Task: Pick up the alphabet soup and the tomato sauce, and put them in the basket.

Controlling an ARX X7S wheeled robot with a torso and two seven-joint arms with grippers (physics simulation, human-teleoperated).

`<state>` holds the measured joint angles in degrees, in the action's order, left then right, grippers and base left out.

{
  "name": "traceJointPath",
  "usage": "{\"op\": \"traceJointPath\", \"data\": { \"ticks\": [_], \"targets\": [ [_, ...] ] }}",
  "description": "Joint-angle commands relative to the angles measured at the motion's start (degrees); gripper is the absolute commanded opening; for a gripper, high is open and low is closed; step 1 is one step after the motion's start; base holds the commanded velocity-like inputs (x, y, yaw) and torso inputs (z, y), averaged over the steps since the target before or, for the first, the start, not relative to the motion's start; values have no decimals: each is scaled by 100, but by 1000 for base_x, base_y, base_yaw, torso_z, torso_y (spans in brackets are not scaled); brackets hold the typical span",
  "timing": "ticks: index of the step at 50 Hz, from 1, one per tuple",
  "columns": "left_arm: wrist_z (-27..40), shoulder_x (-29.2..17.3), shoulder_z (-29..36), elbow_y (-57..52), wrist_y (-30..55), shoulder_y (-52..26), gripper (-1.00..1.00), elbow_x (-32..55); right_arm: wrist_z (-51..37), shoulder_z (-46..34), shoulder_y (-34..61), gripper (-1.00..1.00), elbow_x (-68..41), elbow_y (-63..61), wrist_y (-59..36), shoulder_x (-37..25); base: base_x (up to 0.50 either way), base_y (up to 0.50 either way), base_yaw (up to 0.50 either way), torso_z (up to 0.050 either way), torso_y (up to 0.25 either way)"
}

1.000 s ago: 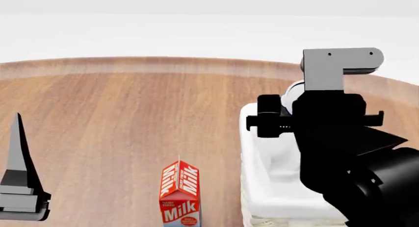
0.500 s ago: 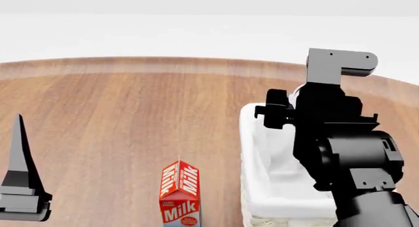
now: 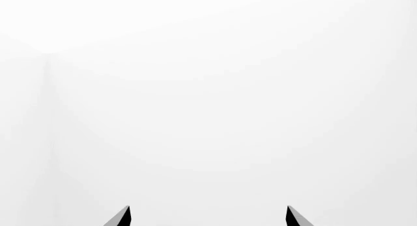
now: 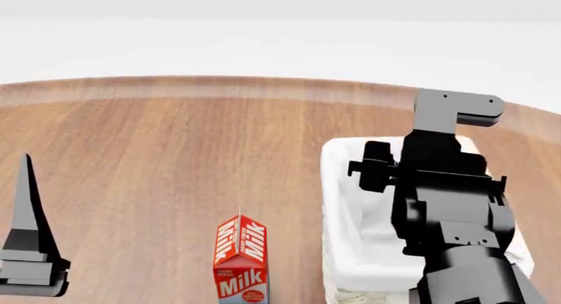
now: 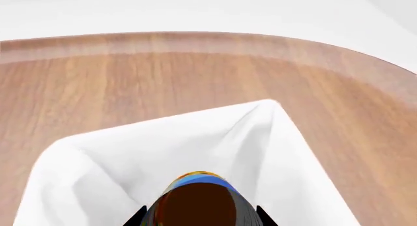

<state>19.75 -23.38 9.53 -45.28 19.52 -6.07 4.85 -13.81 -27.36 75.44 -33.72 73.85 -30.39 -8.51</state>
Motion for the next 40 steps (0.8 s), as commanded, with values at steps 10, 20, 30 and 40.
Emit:
{"op": "traceJointPath", "data": {
  "ticks": [10,20,30,40],
  "targets": [
    [33,-16,13,30,-61,33,100,18,417,1295,95,-100,1803,110,-421,220,0,0,0,1,0],
    [46,-23,17,77,-99,44,100,31,499,1795,84,-100,2377,110,-487,252,0,0,0,0,1],
    [52,-23,53,141,-140,20,100,24,520,2114,0,-100,2785,111,-491,295,0,0,0,0,0],
    [66,-31,69,138,-138,14,100,26,562,2303,0,-100,3024,110,-485,322,0,0,0,0,1]
  ]
}}
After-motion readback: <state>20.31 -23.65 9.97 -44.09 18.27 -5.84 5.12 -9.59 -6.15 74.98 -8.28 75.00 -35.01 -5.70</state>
